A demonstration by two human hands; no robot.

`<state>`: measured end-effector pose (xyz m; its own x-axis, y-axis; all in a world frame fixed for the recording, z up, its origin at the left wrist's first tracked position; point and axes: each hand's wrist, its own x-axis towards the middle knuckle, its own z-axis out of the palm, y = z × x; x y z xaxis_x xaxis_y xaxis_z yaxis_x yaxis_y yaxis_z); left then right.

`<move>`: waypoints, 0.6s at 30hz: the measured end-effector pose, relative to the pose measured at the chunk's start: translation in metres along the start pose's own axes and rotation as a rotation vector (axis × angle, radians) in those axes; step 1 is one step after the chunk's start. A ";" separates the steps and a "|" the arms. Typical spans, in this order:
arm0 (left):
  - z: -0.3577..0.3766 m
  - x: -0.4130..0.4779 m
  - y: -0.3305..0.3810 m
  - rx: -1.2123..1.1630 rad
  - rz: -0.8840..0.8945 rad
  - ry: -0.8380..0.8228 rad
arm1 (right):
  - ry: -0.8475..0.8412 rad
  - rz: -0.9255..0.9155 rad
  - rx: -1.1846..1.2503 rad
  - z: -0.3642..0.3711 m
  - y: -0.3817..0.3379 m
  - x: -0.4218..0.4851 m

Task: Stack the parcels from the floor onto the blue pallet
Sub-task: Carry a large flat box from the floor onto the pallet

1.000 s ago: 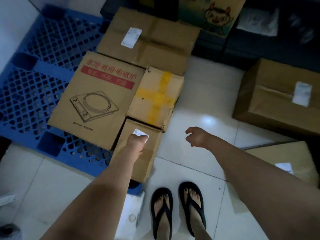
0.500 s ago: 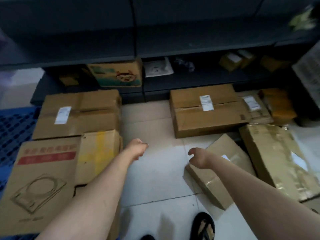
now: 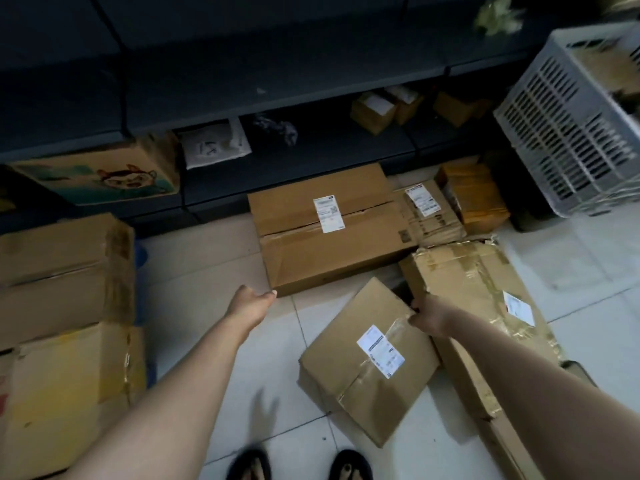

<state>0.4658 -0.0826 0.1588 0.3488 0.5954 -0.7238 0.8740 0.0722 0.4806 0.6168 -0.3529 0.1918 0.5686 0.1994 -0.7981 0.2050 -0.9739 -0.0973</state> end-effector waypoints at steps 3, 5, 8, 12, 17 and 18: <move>0.005 0.045 0.014 0.023 -0.047 0.044 | 0.060 0.048 0.137 -0.016 0.003 0.052; 0.014 0.087 0.021 0.040 -0.063 0.098 | 0.104 0.081 0.259 -0.022 0.005 0.100; 0.040 0.163 0.022 0.106 -0.147 0.163 | 0.119 0.084 0.398 -0.022 0.010 0.189; 0.081 0.268 0.015 0.094 -0.297 0.142 | 0.205 0.179 0.413 -0.018 0.011 0.309; 0.124 0.345 0.006 -0.123 -0.195 0.153 | 0.320 0.282 0.584 -0.021 0.029 0.408; 0.127 0.352 0.004 -0.152 -0.192 0.178 | 0.324 0.285 0.668 -0.023 0.032 0.418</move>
<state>0.6346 0.0255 -0.1570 0.1050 0.6892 -0.7169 0.8528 0.3084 0.4215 0.8799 -0.2987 -0.1311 0.7519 -0.1455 -0.6430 -0.4460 -0.8305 -0.3336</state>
